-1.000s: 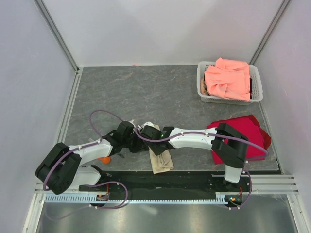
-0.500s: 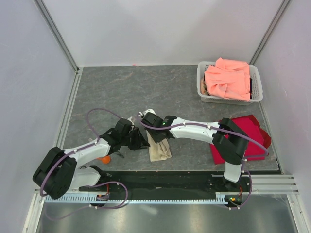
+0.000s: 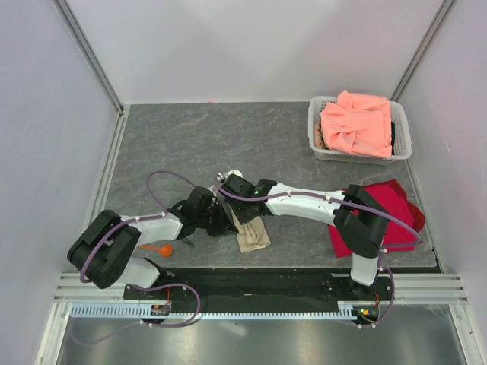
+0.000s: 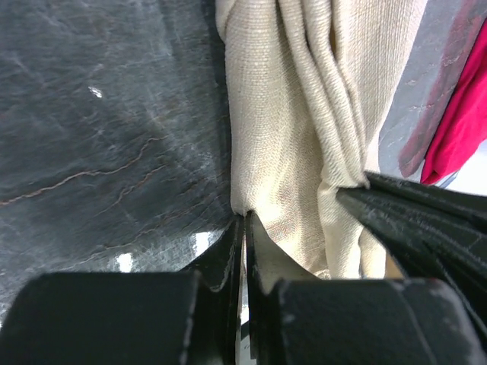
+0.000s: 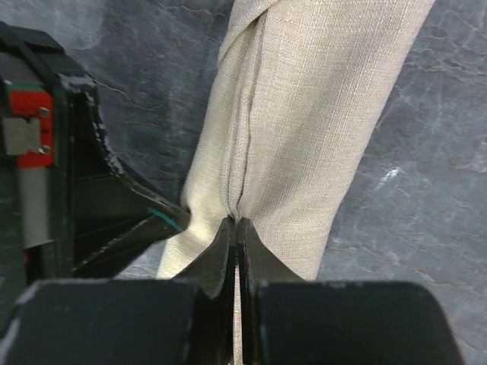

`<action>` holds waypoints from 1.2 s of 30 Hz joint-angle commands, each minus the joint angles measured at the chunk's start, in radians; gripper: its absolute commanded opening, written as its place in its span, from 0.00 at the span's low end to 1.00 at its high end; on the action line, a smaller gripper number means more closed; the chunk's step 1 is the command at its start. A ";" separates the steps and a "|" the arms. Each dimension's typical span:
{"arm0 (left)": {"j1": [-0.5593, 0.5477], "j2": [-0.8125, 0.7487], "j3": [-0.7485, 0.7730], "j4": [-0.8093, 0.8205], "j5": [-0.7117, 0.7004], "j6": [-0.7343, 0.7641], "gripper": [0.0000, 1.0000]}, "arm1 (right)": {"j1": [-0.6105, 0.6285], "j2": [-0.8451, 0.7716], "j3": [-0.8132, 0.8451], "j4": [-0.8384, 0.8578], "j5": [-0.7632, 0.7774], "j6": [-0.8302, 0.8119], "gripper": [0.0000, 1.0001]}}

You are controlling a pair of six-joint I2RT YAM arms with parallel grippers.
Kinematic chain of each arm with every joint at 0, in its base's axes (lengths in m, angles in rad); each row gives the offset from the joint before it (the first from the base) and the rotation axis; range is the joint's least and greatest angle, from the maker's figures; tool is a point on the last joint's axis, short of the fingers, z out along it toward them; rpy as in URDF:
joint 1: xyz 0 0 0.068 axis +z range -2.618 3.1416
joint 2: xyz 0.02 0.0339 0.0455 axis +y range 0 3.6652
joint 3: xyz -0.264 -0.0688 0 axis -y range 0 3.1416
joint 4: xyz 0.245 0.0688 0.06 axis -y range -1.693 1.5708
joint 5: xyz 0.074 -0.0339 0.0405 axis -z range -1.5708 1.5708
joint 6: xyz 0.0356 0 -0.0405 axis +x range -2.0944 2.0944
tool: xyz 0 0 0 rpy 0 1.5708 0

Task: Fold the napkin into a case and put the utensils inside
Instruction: Smooth out the smaller rectangle-folded napkin at the center of the board.

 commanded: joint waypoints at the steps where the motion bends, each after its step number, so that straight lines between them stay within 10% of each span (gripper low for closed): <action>1: -0.011 -0.004 -0.001 0.044 -0.008 -0.032 0.06 | -0.004 0.012 0.042 0.024 -0.064 0.074 0.00; 28: -0.028 -0.031 0.005 0.019 -0.032 -0.026 0.04 | -0.106 0.022 -0.154 0.278 -0.262 0.301 0.00; 36: 0.006 -0.136 0.065 -0.109 -0.036 0.023 0.13 | -0.146 -0.036 -0.253 0.382 -0.311 0.324 0.14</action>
